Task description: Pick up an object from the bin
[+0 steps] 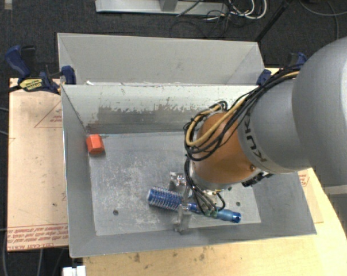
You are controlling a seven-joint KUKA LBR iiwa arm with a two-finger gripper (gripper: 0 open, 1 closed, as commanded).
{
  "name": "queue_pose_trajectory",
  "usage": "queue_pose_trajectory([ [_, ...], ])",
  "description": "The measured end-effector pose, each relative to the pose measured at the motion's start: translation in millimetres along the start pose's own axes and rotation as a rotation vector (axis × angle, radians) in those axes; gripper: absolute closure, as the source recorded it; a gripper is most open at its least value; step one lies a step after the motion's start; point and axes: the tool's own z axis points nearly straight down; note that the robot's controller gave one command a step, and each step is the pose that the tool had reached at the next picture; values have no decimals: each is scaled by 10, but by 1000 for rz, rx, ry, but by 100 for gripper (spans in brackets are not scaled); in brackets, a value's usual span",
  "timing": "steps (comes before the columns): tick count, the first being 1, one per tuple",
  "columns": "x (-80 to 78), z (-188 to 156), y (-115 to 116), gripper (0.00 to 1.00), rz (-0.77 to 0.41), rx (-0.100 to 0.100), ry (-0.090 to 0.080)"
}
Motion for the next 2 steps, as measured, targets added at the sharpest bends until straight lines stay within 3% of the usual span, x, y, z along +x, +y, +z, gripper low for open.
queue_pose_trajectory([
  [1, 4, 4, -1, 100, 0, 0, 2],
  [2, 1, -193, 4, 100, 1, 0, -2],
])
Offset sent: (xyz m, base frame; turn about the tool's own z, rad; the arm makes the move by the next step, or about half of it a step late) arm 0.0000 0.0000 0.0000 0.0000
